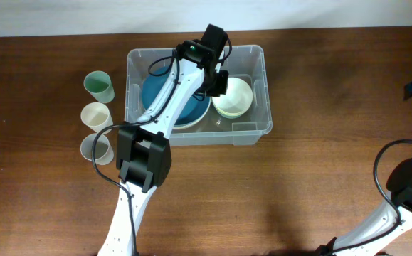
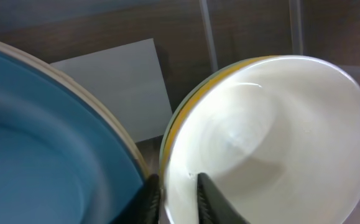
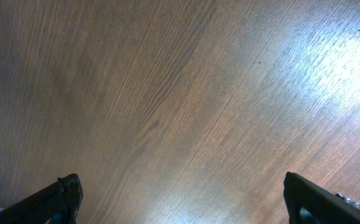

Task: Pack container
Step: 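Lower the white bowl onto the yellow bowl and open the gripper, then move the left gripper to the mint green cup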

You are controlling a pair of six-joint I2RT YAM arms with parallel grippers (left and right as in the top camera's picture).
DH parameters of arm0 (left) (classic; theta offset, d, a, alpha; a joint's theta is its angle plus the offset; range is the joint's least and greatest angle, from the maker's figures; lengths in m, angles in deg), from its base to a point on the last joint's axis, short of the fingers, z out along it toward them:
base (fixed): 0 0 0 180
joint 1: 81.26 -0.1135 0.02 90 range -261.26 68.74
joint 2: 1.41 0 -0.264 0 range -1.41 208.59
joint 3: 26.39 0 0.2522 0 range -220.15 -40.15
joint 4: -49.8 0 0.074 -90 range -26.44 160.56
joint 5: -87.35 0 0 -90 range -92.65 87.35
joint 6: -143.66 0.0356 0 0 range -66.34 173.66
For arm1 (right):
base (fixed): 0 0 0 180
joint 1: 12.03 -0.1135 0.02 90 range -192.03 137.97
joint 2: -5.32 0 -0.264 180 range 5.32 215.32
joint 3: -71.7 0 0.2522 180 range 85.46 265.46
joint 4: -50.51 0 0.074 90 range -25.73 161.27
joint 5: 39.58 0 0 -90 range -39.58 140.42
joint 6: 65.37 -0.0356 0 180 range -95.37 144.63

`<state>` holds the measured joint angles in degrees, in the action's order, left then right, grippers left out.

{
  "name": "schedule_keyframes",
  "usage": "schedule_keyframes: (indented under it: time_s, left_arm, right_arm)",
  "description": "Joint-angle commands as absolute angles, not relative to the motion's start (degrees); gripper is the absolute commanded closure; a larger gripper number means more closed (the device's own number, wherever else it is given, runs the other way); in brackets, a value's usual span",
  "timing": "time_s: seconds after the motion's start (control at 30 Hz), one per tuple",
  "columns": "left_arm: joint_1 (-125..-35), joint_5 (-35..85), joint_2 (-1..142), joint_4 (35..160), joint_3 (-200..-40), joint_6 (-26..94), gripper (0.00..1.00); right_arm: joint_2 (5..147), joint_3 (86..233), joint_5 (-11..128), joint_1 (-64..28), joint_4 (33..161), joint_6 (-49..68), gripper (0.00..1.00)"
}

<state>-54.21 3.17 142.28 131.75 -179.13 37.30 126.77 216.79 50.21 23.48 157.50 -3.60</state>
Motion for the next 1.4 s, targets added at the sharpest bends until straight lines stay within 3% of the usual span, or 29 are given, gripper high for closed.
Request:
schedule_keyframes:
  time_s: [0.0,0.07,0.13,0.2,0.57,0.77,1.0,1.37]
  left_arm:
    - [-54.2,4.0,142.2,131.9,-180.4,38.5,0.68]
    - [-54.6,4.0,142.2,132.2,-182.0,40.4,0.60]
    - [-55.2,4.0,142.2,133.3,-184.9,42.5,0.35]
    - [-56.0,4.0,142.2,134.7,-189.2,44.8,0.01]
    - [-65.9,-12.3,142.0,152.0,-219.8,47.5,0.01]
    - [-76.5,-14.3,141.1,160.3,-219.3,45.0,0.00]
    - [-88.1,-6.6,141.2,160.2,-214.2,41.3,0.00]
    - [-93.6,-6.5,141.3,157.2,-202.7,41.6,0.00]
  right_arm:
    - [125.7,216.5,49.3,23.6,157.5,-3.2,0.01]
    - [125.7,216.5,49.3,23.6,157.5,-3.2,0.01]
    - [125.7,216.5,49.3,23.6,157.5,-3.2,0.01]
    - [125.7,216.5,49.3,23.6,157.5,-3.2,0.01]
    - [125.7,216.5,49.3,23.6,157.5,-3.2,0.01]
    - [125.7,216.5,49.3,23.6,157.5,-3.2,0.01]
    - [125.7,216.5,49.3,23.6,157.5,-3.2,0.01]
    - [125.7,216.5,49.3,23.6,157.5,-3.2,0.01]
